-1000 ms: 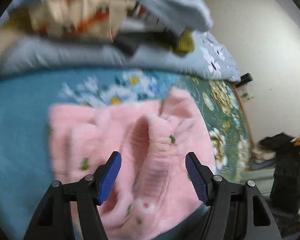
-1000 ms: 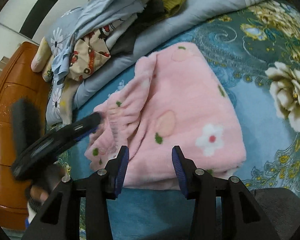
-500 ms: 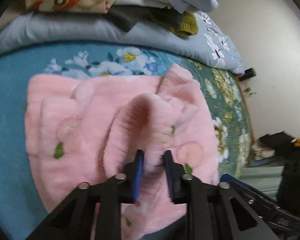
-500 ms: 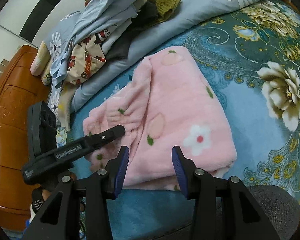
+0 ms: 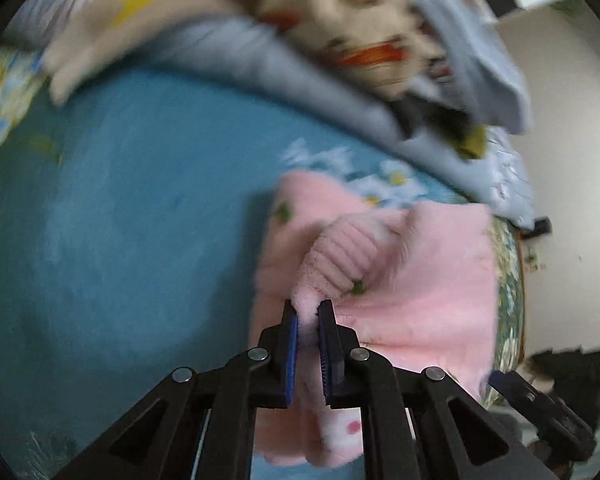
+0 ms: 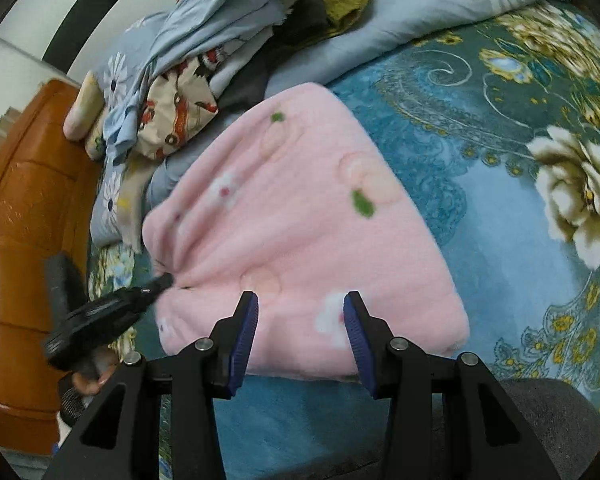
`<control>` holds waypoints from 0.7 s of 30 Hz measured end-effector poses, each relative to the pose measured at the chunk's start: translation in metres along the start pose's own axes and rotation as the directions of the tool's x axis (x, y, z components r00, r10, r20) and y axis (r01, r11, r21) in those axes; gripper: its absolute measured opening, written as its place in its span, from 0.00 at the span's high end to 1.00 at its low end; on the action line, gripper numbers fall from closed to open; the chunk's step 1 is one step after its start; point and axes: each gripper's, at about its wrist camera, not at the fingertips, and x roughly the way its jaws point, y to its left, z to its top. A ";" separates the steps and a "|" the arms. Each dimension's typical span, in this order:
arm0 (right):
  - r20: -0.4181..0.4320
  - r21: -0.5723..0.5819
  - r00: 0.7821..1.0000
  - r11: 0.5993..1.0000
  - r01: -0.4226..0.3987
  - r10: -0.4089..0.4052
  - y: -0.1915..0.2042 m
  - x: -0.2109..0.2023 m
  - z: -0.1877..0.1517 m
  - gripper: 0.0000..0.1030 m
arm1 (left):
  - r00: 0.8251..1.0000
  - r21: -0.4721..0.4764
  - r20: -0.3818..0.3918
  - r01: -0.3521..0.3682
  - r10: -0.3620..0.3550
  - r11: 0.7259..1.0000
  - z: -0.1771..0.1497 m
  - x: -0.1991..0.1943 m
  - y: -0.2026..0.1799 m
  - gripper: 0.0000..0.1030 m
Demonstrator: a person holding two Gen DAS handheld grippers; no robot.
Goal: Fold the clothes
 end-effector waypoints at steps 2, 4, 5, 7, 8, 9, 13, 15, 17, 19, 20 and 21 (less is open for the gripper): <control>-0.004 0.003 1.000 1.000 0.003 -0.003 -0.001 0.001 0.002 0.56 | 1.000 0.002 0.001 -0.004 0.004 1.000 0.000 0.000 0.001 0.85; -0.007 0.018 1.000 1.000 0.005 -0.005 -0.003 0.002 0.005 0.56 | 1.000 0.006 -0.001 0.030 -0.030 1.000 -0.001 -0.006 -0.002 0.80; -0.007 0.021 1.000 1.000 0.004 -0.004 -0.005 0.002 0.008 0.56 | 0.999 0.008 -0.002 0.048 -0.048 0.999 -0.002 -0.009 -0.004 0.74; 0.008 0.016 1.000 1.000 0.014 -0.014 -0.009 -0.002 0.016 0.56 | 0.999 0.031 0.025 0.035 -0.036 0.999 -0.006 -0.024 -0.011 0.46; 0.015 0.014 1.000 1.000 0.020 -0.020 -0.011 -0.004 0.021 0.56 | 0.999 0.044 0.037 0.031 -0.033 0.999 -0.009 -0.030 -0.013 0.44; 0.021 0.013 0.999 0.999 0.029 -0.029 -0.015 -0.006 0.026 0.55 | 0.998 0.055 0.039 0.043 -0.045 0.998 -0.012 -0.034 -0.016 0.42; 0.012 0.016 0.998 0.998 0.067 -0.067 -0.031 -0.010 0.048 0.43 | 0.994 0.097 0.024 0.105 -0.108 0.990 -0.018 -0.030 -0.031 0.36; -0.001 0.034 0.997 0.997 0.073 -0.073 -0.037 -0.008 0.056 0.43 | 0.995 0.102 -0.007 0.096 -0.096 0.990 -0.018 -0.015 -0.038 0.36; -0.006 0.050 0.997 0.996 0.076 -0.076 -0.040 -0.005 0.059 0.43 | 0.993 0.067 -0.071 0.095 -0.090 0.993 -0.020 0.007 -0.039 0.36; -0.012 0.057 0.997 0.995 0.076 -0.075 -0.041 -0.001 0.057 0.43 | 0.994 0.038 -0.087 0.074 -0.070 0.997 -0.025 0.011 -0.035 0.36; -0.019 0.057 0.997 0.996 0.073 -0.072 -0.041 0.001 0.055 0.43 | 0.994 0.025 -0.093 0.063 -0.061 0.998 -0.028 0.013 -0.033 0.36; -0.026 0.056 0.997 0.996 0.074 -0.073 -0.041 0.003 0.053 0.43 | 0.993 0.031 -0.089 0.075 -0.072 0.997 -0.030 0.011 -0.035 0.36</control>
